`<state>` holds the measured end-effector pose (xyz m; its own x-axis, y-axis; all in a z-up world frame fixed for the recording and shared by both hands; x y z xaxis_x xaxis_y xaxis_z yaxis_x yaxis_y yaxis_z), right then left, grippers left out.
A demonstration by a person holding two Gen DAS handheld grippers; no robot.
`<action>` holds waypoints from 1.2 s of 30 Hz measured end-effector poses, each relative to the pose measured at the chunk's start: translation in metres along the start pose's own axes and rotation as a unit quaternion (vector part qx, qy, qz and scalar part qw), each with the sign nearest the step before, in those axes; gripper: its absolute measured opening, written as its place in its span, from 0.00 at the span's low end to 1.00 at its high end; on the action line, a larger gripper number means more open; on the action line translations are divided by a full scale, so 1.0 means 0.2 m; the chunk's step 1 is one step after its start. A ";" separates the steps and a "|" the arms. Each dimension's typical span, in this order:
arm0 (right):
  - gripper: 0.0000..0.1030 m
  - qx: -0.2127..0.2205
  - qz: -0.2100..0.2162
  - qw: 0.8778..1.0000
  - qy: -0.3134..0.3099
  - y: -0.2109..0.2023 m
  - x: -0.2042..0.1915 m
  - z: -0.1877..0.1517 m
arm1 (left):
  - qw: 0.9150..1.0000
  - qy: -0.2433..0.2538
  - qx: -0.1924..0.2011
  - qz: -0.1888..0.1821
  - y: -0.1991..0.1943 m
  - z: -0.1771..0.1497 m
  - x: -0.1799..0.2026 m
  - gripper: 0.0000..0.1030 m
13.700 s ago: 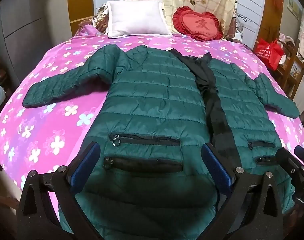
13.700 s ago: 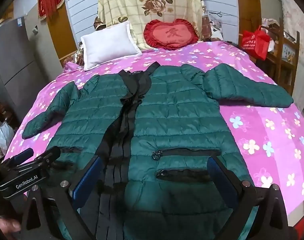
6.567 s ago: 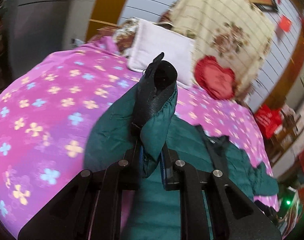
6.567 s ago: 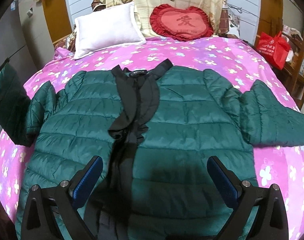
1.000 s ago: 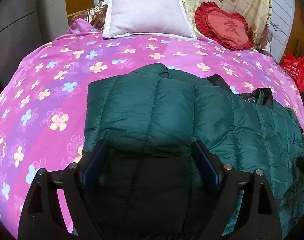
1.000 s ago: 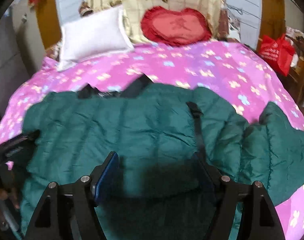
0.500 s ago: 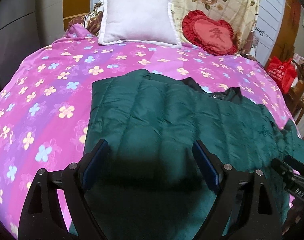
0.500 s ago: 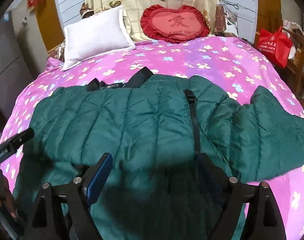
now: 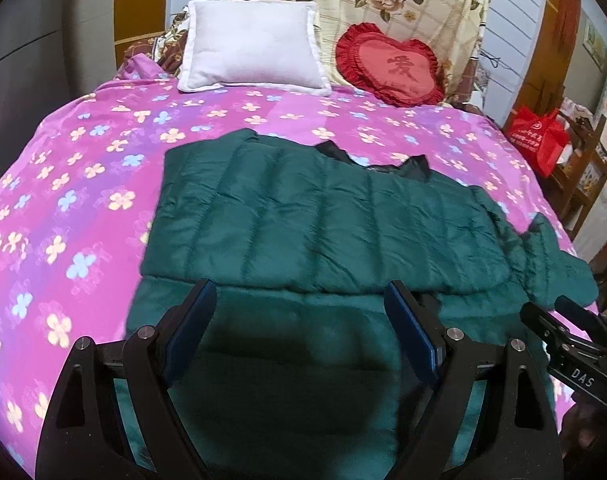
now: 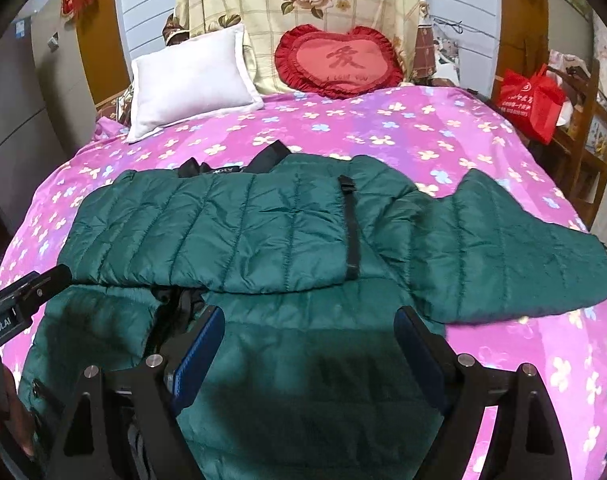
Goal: Fold large clothes
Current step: 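Move the right gripper to the other sleeve cuff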
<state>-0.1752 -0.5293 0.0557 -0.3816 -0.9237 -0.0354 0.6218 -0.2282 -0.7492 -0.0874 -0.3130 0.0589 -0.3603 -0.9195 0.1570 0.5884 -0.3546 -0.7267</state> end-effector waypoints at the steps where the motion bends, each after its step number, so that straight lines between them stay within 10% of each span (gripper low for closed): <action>1: 0.82 0.002 -0.003 1.000 -0.001 -0.02 0.02 -0.01 | 1.000 0.000 -0.002 -0.005 0.00 -0.01 0.02 0.83; 36: 0.82 0.003 -0.108 0.990 0.089 -0.02 1.04 -0.07 | 0.995 0.012 -0.028 -0.097 0.12 -0.08 0.55 0.83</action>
<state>-0.2666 -0.7151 0.0425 -0.6211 -0.7837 0.0087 0.5163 -0.4175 -0.7477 -0.1248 -0.4193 0.0486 -0.4808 -0.8298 0.2834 0.4647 -0.5153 -0.7201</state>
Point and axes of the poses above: each gripper's, at about its wrist camera, not at the fingertips, and y roughly the way its jaws point, x to its right, z to its top, the point moved 5 cm from there along y, roughly the way its jaws point
